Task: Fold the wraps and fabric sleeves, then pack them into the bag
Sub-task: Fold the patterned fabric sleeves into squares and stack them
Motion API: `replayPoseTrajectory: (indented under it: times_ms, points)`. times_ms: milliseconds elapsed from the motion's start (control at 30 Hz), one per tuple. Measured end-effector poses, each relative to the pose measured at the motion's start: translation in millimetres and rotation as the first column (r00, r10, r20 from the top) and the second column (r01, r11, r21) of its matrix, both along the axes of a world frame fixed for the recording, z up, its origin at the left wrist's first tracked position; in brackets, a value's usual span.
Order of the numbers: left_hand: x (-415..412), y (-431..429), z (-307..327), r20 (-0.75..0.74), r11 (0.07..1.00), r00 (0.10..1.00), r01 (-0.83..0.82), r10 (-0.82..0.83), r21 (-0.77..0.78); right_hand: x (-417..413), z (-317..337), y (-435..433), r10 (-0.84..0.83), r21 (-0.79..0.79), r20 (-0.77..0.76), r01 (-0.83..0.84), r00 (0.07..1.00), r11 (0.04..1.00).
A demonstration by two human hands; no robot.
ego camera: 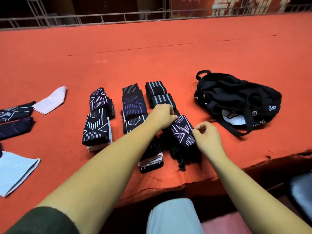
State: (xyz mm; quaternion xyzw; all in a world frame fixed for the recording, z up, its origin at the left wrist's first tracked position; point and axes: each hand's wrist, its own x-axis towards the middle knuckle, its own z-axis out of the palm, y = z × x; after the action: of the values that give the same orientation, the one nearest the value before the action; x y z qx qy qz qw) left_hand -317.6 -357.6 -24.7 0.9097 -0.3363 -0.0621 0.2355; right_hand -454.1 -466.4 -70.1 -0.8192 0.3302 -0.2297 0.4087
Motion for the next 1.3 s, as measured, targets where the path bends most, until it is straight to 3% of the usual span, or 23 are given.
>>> replayPoseTrajectory:
  times_ms: [300,433,567,767,900,967,1133,1300]
  points:
    - [15,59,57,-0.04,0.958,0.998,-0.059,0.05,-0.282,19,74,27,0.098,-0.183,0.136,-0.072,0.986,0.981]
    - [30,130,76,-0.057,0.904,0.993,-0.118,0.104,-0.41,47,103,79,0.243,-0.198,0.175,-0.208,0.954,0.958]
    - [35,236,73,-0.071,0.839,0.96,-0.271,0.271,-0.472,78,114,158,0.423,-0.214,0.181,-0.384,0.888,0.898]
    - [18,398,28,-0.169,0.681,0.786,-0.604,0.594,-0.414,110,92,294,0.648,-0.127,0.119,-0.636,0.752,0.761]
    - [4,468,-23,-0.165,0.576,0.628,-0.77,0.761,-0.274,118,50,363,0.755,-0.053,-0.033,-0.756,0.655,0.653]
    - [-3,486,-49,-0.163,0.6,0.628,-0.777,0.761,-0.193,118,25,386,0.794,-0.022,-0.092,-0.798,0.601,0.602]
    - [-13,499,-96,-0.152,0.851,0.846,-0.523,0.511,-0.052,120,-25,410,0.848,-0.068,-0.224,-0.876,0.48,0.478]
    - [-4,502,-125,0.091,0.827,0.83,-0.526,0.55,-0.2,126,-49,404,0.848,-0.062,-0.262,-0.885,0.461,0.461]
